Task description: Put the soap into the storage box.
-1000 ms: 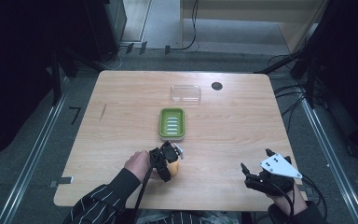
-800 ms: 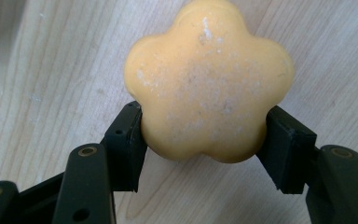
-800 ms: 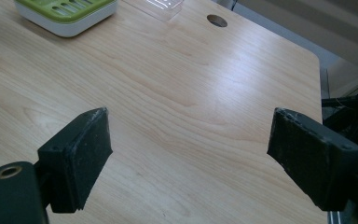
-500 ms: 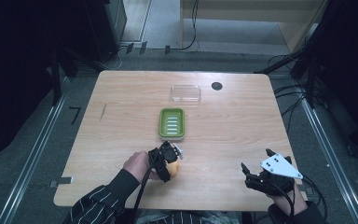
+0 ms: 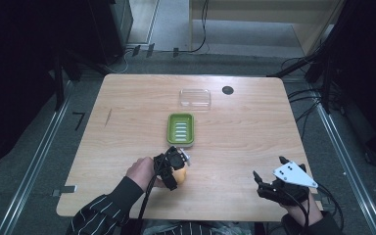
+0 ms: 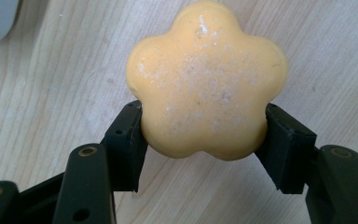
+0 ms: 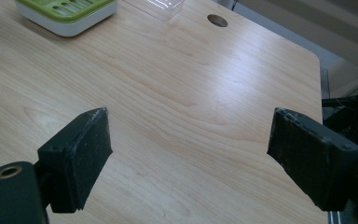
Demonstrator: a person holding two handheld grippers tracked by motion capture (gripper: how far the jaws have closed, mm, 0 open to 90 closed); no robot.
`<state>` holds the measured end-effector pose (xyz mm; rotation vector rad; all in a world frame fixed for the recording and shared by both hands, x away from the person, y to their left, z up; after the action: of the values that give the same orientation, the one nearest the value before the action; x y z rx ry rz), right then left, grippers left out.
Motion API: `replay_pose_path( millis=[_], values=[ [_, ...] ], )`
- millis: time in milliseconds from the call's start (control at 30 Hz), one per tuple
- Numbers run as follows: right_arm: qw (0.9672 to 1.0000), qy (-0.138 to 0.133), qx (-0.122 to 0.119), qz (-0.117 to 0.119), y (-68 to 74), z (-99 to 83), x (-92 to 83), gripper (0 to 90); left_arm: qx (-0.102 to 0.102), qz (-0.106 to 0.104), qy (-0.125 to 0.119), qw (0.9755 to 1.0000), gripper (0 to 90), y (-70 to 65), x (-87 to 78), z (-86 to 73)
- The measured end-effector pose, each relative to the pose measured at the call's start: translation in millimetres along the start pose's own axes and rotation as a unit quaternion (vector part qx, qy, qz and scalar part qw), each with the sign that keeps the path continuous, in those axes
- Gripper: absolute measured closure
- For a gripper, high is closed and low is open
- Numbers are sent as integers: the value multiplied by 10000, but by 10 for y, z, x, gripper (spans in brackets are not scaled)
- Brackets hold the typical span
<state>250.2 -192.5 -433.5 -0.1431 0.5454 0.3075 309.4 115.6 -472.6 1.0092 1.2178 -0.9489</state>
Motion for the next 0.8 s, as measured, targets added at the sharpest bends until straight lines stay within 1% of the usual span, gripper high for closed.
replay_pose_path(
  millis=[200,300,333,367,467,500,600,633,667,700,800],
  values=[
    [10000,12,10,11,2,0,6,137,-46,27,-67,10000,394,42,-56,-12],
    [10000,10,1,11,1,-1,2,137,-34,32,-28,10000,394,60,-87,-20],
    [10000,8,-1,7,0,-2,4,137,-98,49,-103,9999,394,60,-93,-15],
    [10000,3,4,2,-2,-1,4,137,-51,36,-67,10000,394,72,-111,-17],
    [10000,9,15,13,1,0,7,137,-71,68,-150,9998,394,97,-145,-13],
    [10000,12,11,16,4,1,10,137,-54,69,-115,9999,394,109,-160,-19],
    [10000,9,-5,14,2,0,4,137,-150,95,-189,9997,394,135,-180,-32],
    [10000,7,0,10,1,-1,3,137,-145,105,-162,9997,394,150,-195,-37],
    [10000,6,-4,7,-1,-1,3,137,-170,103,-186,9996,394,160,-203,-35],
    [10000,5,3,3,-1,-1,2,137,-152,111,-194,9996,394,179,-212,-30],
    [10000,11,-2,20,3,1,9,137,-213,125,-230,9994,394,223,-223,-6]
  ],
)
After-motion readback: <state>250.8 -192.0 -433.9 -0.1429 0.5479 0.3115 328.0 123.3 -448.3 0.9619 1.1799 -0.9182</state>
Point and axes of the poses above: each handheld gripper's, and its own axes: x roughly forward along the jaws, z roughly out of its top, y roughly to its left, the point moved 4 cm from there along x, roughly forward along the jaws, and after that the axes turned 11 degrees about x, right-handed, at the moved point
